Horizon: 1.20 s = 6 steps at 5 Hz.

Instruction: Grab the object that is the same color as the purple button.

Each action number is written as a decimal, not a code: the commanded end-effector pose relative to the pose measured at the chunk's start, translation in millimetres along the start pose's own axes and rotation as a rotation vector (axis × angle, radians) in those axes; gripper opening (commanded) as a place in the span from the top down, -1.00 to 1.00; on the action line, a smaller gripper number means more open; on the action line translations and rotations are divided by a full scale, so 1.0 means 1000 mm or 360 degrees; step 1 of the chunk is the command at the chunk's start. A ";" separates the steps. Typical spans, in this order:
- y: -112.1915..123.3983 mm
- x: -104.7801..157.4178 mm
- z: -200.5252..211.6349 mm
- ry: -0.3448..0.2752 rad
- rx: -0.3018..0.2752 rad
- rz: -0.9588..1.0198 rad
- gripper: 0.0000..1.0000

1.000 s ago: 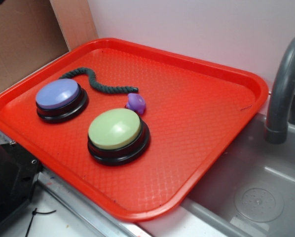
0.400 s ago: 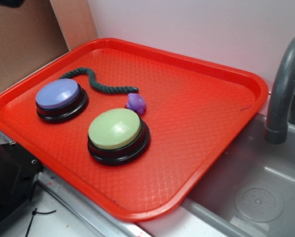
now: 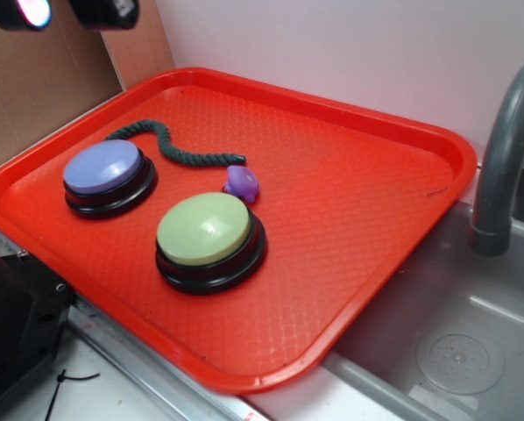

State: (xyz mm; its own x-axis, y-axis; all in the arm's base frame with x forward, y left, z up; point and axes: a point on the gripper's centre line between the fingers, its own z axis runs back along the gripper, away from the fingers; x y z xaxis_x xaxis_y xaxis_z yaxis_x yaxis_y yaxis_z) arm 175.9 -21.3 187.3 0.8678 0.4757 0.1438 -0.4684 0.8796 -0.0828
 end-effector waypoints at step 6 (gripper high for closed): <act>-0.044 0.047 -0.124 -0.0150 0.0079 0.0680 -1.00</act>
State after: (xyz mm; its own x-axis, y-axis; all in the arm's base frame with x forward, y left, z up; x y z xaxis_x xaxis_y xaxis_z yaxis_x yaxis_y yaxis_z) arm 247.9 -42.4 61.6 0.5879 0.7894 0.1768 -0.7945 0.6045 -0.0575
